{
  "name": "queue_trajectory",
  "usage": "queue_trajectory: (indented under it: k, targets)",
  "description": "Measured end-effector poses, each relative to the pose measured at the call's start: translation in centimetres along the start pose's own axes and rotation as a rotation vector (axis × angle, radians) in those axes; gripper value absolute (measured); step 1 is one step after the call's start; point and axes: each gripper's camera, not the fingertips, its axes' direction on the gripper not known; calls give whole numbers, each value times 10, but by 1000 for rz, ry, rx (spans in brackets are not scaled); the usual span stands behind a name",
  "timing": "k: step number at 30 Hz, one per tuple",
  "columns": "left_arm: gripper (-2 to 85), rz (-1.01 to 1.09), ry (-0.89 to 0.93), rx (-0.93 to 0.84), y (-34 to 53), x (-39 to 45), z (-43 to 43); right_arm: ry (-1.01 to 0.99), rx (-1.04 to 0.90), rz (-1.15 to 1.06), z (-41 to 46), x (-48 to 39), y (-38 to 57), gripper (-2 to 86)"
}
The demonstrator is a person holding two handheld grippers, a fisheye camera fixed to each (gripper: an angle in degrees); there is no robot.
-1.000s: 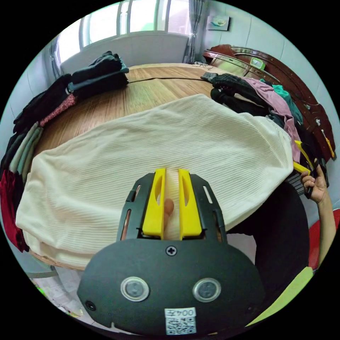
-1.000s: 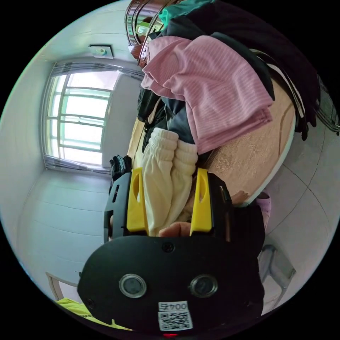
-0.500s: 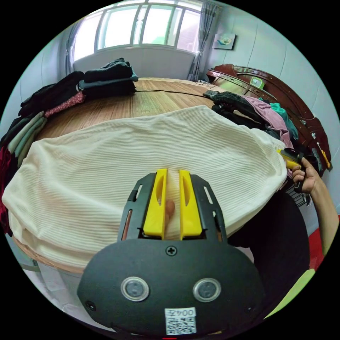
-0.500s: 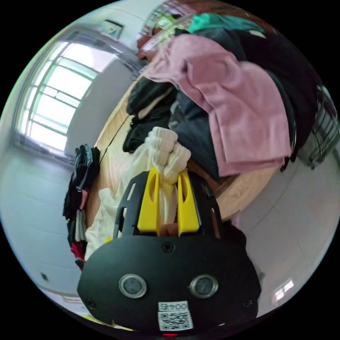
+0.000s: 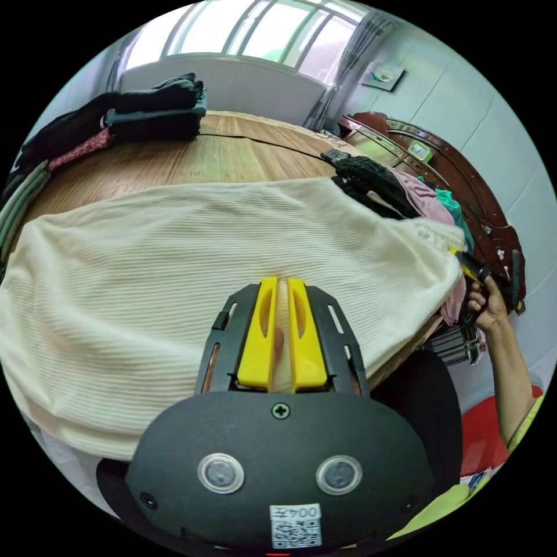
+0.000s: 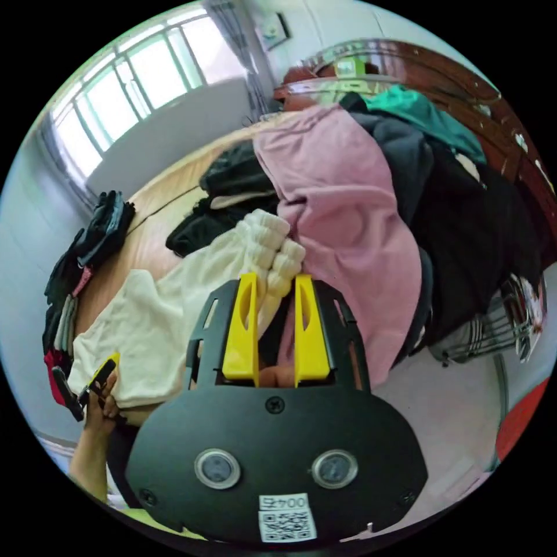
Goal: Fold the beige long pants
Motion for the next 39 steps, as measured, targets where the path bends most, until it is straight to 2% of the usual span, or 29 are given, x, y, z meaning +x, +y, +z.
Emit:
queue_trajectory:
  k: [3,5,7,13,15,17,19,21,22,25,27,29,32,34,37,39]
  targets:
    - [22,11,59,74,5,-1,-34,57,205,-79,-49,-28,37,71]
    - [24,37,31,120,13,-2,-63,118,316,-234,-78,-82,64,55]
    - [27,55,-59,178,34,-10,-103,111,332,-368,-82,-130,79,21]
    - [51,-37,-412,146,84,-55,-155,227,135,-723,-15,-269,90,-5]
    - [62,-108,-361,149,87,-75,-164,246,46,-782,13,-290,87,-6]
    - [74,-141,-303,132,83,-89,-166,250,-170,-808,62,-299,82,-7]
    - [86,-83,-371,33,69,-93,-152,254,-103,-798,65,-295,81,-7]
    - [92,-54,-365,-67,65,-97,-133,258,-127,-801,69,-291,71,-7]
    - [94,-53,-367,-29,64,-98,-136,245,-152,-792,71,-286,62,-7]
    - [96,-97,-327,-3,62,-108,-146,112,-221,-658,59,-251,26,-7]
    - [98,-142,-261,30,63,-119,-158,-128,-222,-493,35,-212,8,-7]
    - [103,-243,-153,63,65,-136,-180,-534,-251,-314,10,-149,5,-7]
    - [129,-481,78,306,93,-177,-232,-871,-249,-207,0,-75,29,-7]
    - [156,-714,272,399,113,-225,-247,-904,-243,-187,2,-40,46,-7]
    - [182,-909,461,460,120,-272,-247,-863,-278,-135,19,5,67,-7]
    - [188,-938,463,504,112,-282,-253,-953,-239,-63,22,32,65,-7]
